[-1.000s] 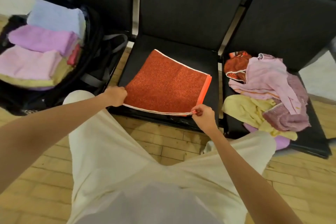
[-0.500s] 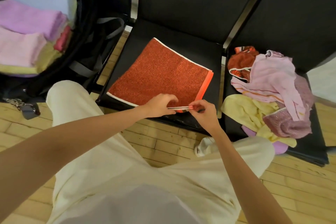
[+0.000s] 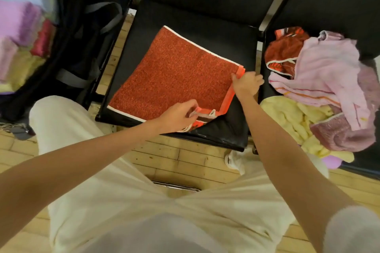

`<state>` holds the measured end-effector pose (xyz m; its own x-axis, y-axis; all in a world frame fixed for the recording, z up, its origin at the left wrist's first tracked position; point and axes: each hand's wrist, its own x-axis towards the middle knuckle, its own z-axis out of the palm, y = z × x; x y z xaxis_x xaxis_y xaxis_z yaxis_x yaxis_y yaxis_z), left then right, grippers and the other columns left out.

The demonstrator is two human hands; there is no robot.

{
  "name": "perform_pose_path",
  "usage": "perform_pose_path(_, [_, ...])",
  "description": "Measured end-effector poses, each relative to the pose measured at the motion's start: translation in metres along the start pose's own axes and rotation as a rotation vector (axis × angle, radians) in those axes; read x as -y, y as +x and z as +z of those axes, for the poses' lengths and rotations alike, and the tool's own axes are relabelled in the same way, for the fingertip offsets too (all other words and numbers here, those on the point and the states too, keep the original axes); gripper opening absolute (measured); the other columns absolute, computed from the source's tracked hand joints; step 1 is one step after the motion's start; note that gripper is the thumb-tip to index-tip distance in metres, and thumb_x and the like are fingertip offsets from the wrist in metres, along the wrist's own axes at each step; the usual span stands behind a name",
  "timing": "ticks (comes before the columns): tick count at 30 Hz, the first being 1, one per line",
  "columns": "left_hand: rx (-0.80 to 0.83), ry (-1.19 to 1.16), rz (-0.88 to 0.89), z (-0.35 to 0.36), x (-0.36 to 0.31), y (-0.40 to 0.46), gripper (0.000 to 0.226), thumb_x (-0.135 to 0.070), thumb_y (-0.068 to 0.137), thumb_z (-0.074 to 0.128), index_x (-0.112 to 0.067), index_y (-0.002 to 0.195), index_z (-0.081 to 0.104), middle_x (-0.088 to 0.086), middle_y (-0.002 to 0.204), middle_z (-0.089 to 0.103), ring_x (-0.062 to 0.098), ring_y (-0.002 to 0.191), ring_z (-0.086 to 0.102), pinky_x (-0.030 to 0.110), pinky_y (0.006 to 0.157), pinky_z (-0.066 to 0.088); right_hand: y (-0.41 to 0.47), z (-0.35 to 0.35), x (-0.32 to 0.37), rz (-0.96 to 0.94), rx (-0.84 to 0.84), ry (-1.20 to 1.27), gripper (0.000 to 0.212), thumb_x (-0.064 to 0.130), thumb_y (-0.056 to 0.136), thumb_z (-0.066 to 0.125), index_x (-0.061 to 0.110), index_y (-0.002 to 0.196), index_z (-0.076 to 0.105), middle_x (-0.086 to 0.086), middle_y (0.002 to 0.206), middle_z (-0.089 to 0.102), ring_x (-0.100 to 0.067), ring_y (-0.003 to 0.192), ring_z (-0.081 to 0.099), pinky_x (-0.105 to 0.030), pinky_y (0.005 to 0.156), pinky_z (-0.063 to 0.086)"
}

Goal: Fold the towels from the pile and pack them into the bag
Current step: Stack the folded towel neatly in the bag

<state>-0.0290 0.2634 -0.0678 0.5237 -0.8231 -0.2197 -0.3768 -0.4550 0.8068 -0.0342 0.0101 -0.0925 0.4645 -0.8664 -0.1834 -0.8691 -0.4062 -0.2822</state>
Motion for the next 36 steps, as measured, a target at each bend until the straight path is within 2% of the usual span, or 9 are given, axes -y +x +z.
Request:
perform_pose_path(5, [0.053,-0.062,-0.186,0.002,0.003,-0.004,0.010,-0.008,0.084,0.060,-0.013,0.081,0.052,0.006,0.071,0.057,0.016,0.062,0.050,0.034,0.059,0.038,0.007,0.005,0.012,0.028,-0.019,-0.084,0.060,0.042,0.082,0.069,0.002,0.123,0.051,-0.017,0.131,0.042,-0.032,0.122,0.040,-0.034,0.096,0.039])
perform_pose_path(11, [0.152,-0.608,-0.482,0.017,-0.019,-0.006,0.034,0.012,0.083,0.051,-0.010,0.061,0.038,0.009,0.068,0.048,0.025,0.069,0.062,0.033,0.065,0.060,0.005,-0.001,-0.017,0.005,-0.114,0.022,0.035,0.028,0.085,0.064,0.004,0.110,0.061,-0.016,0.118,0.059,-0.035,0.114,0.053,-0.038,0.088,0.046])
perform_pose_path(14, [0.176,-0.698,-0.519,0.021,-0.025,-0.007,0.035,0.013,0.081,0.049,-0.011,0.060,0.036,0.016,0.082,0.049,0.030,0.078,0.061,0.032,0.065,0.060,0.010,-0.004,-0.028,-0.012,-0.098,0.268,0.018,0.026,0.086,0.061,0.010,0.080,0.062,-0.012,0.087,0.066,-0.028,0.087,0.063,-0.030,0.069,0.042])
perform_pose_path(16, [0.176,-0.680,-0.506,0.019,-0.023,-0.011,0.034,0.012,0.081,0.050,-0.011,0.060,0.035,0.019,0.087,0.051,0.031,0.081,0.062,0.033,0.069,0.061,0.015,-0.006,-0.025,0.017,-0.019,0.623,0.030,0.023,0.085,0.065,0.018,0.061,0.047,-0.001,0.064,0.053,-0.018,0.065,0.053,-0.024,0.062,0.037])
perform_pose_path(19, [0.153,-0.709,-0.483,0.006,-0.013,-0.021,0.035,0.013,0.082,0.052,-0.011,0.061,0.036,0.020,0.089,0.056,0.027,0.077,0.066,0.031,0.068,0.060,0.012,-0.010,0.000,0.004,0.015,0.881,0.037,0.014,0.087,0.063,0.019,0.060,0.039,0.003,0.058,0.041,-0.007,0.054,0.040,-0.020,0.052,0.036])
perform_pose_path(22, [0.117,-0.768,-0.459,-0.019,-0.002,-0.036,0.035,0.014,0.083,0.052,-0.011,0.065,0.037,0.018,0.090,0.060,0.021,0.073,0.068,0.026,0.065,0.058,0.005,-0.003,0.042,-0.046,0.047,0.934,0.034,0.013,0.089,0.061,0.019,0.064,0.039,0.001,0.062,0.042,-0.008,0.057,0.043,-0.018,0.056,0.038])
perform_pose_path(27, [-0.070,-0.767,-0.462,-0.066,0.021,-0.065,0.034,0.014,0.083,0.052,-0.010,0.065,0.036,0.010,0.084,0.061,0.020,0.076,0.067,0.022,0.066,0.057,-0.012,0.029,0.126,-0.111,0.167,0.927,0.026,0.016,0.092,0.057,0.017,0.074,0.039,-0.004,0.059,0.048,-0.015,0.045,0.050,-0.027,0.044,0.043])
perform_pose_path(32, [-0.192,-0.729,-0.561,-0.089,0.047,-0.084,0.029,0.008,0.086,0.056,-0.008,0.069,0.039,0.013,0.097,0.062,0.026,0.086,0.067,0.026,0.068,0.058,-0.031,0.071,0.187,-0.120,0.193,0.816,0.031,0.017,0.092,0.055,0.023,0.071,0.034,-0.004,0.066,0.055,-0.021,0.056,0.060,-0.036,0.060,0.055])
perform_pose_path(36, [-0.272,-0.300,-0.659,-0.089,0.066,-0.090,0.017,-0.009,0.089,0.058,-0.011,0.074,0.049,0.008,0.081,0.063,0.018,0.069,0.062,0.030,0.064,0.051,-0.036,0.102,0.206,-0.074,0.239,0.743,0.031,0.023,0.093,0.056,0.026,0.071,0.033,-0.008,0.069,0.062,-0.024,0.060,0.067,-0.039,0.064,0.057])
